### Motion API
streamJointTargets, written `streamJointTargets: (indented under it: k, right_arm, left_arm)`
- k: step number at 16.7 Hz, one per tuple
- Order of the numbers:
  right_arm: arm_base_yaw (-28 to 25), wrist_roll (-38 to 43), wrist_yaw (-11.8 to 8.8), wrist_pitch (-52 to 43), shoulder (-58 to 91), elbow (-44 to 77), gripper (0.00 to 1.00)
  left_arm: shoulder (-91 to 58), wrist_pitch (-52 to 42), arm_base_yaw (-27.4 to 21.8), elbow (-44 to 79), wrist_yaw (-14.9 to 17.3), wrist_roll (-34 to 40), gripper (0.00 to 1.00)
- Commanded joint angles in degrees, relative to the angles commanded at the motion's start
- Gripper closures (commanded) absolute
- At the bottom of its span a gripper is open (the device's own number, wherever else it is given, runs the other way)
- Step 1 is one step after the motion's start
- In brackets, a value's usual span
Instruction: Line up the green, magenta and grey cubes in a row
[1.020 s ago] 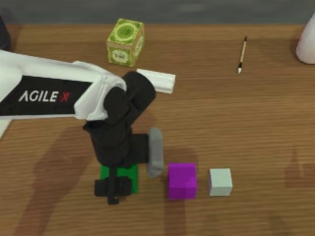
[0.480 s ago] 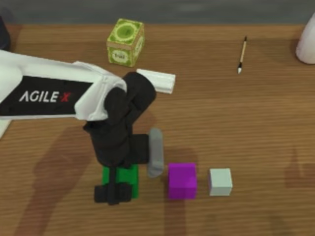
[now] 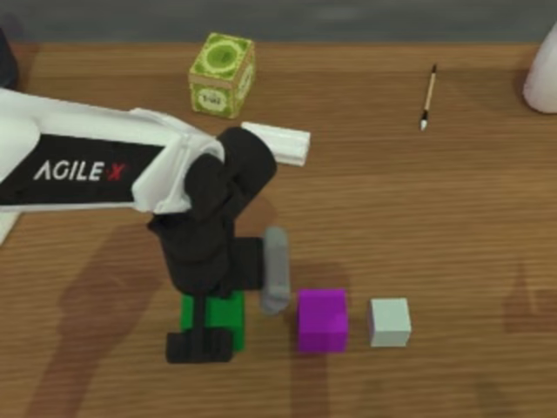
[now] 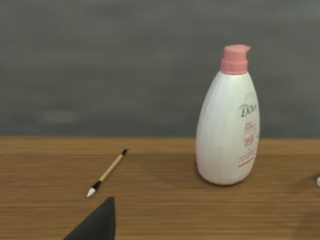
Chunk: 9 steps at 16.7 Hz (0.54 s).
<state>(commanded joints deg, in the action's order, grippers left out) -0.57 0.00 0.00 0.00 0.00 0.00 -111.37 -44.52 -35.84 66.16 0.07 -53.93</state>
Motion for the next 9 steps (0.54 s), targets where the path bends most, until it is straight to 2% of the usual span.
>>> streamJointTargets:
  k: [9]
  right_arm:
    - [0.0,0.0,0.0,0.0,0.0,0.0,0.0]
  left_arm:
    - [6.2,-14.9,1.1,8.7,0.0,0.2,0.0]
